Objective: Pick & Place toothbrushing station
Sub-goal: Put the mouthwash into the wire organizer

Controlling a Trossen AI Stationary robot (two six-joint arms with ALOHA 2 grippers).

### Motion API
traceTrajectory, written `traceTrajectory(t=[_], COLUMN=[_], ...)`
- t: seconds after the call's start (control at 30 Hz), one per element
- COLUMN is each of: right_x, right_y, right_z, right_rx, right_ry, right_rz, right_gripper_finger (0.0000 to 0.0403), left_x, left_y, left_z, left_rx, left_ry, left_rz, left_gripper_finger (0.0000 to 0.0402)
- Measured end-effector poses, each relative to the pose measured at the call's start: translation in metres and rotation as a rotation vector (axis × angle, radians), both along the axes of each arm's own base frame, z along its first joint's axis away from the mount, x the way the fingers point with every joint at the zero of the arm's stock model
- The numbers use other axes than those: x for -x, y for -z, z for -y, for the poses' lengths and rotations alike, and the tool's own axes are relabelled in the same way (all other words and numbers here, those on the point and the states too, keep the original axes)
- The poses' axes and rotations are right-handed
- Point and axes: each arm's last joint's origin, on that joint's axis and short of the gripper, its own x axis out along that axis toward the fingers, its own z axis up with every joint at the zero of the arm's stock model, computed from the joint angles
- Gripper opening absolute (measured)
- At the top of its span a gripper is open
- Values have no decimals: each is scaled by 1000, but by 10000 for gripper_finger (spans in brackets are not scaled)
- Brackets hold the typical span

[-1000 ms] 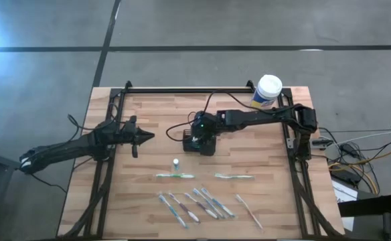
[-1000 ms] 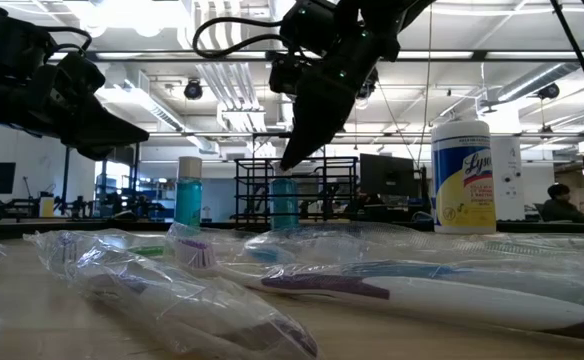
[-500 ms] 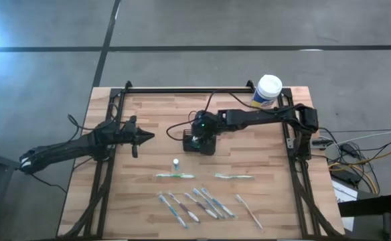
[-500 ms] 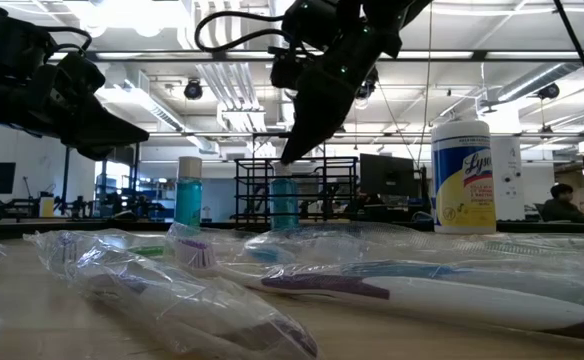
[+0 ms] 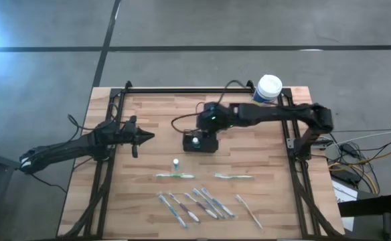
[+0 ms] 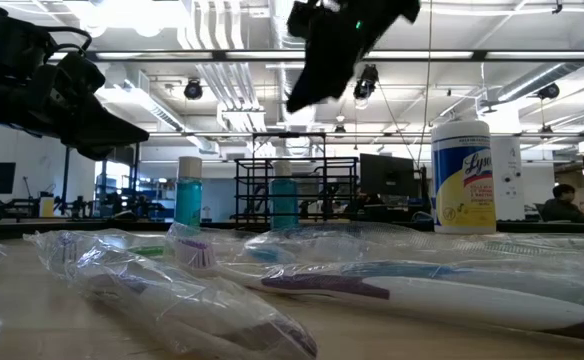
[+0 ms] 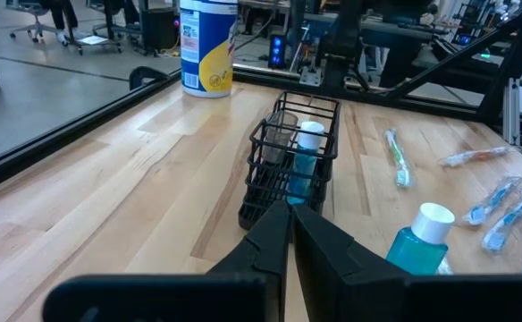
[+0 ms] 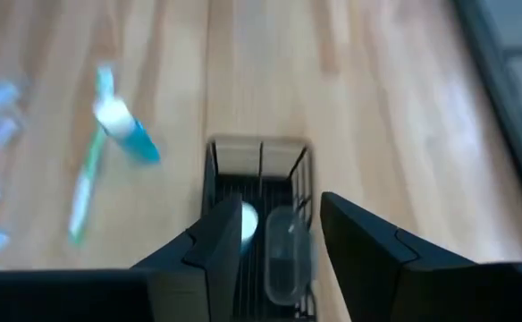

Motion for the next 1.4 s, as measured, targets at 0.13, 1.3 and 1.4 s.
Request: traceTrajectory(t=[0.13,1.3,1.4], right_x=[27,281,285], right_y=[-40,38,48], right_z=[-4,-33,-33], right_rx=[27,6,-13], right_ry=[-6,23,49], right_rz=[195,1101,1109], right_gripper_finger=[130,8,8], left_x=[0,0,0], left_y=[0,0,0], left_z=[0,0,0], left_rx=[0,4,5], left_ry=[0,-1,-2], left_rz=[0,6,3], left_gripper_finger=[26,26,26])
